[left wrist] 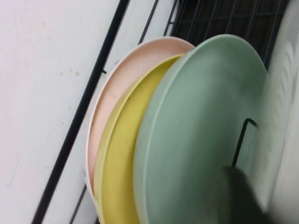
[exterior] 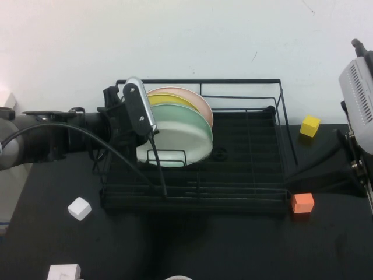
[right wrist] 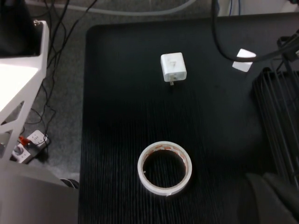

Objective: Place plate on rack
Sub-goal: Place the plate on the rack

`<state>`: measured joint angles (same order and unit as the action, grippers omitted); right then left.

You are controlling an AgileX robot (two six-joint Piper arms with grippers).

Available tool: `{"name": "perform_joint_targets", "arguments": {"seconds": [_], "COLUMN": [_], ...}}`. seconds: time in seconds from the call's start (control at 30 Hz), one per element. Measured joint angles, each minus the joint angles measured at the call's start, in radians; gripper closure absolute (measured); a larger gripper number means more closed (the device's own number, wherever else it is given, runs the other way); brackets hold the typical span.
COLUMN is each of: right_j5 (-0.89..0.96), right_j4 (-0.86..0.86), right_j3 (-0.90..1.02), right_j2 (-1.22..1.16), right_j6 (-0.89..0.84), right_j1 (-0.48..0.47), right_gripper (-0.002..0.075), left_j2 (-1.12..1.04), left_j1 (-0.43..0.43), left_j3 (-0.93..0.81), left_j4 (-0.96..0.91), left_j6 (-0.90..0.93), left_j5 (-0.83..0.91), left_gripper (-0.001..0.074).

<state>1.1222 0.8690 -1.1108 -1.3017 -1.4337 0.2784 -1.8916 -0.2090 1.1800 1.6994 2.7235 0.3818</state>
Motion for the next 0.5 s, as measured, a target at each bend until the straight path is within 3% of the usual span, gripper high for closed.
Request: {"name": "perform_joint_targets", "arguments": {"seconds": [0.13,0.23,0.4,0.5], "right_j5": [0.004,0.004,0.004,-0.007], "right_j4": [0.000,0.000,-0.020,-0.129], "right_j3": [0.000,0.000,0.000,0.000], "right_j2": [0.000,0.000,0.002,0.015], "right_j6": [0.000,0.000,0.003,0.071], "right_j1": [0.000,0.000,0.000,0.000], "right_gripper": [0.0728,0.0728,0.0728,0.0728], "left_j2": [0.000,0.022,0.127,0.224], "left_j1": [0.000,-0.004,-0.017,-0.019], "left_j3": [0.000,0.000,0.000,0.000], "left_j4": [0.002,0.002,0.004,0.004], "left_j6": [-0.023,-0.074,-0.205,-0.334], "left_j5": [-0.008,-0.008,-0.030,-0.104], "left_gripper": [0.0323,0.0251,0.0300,0.0401]}}
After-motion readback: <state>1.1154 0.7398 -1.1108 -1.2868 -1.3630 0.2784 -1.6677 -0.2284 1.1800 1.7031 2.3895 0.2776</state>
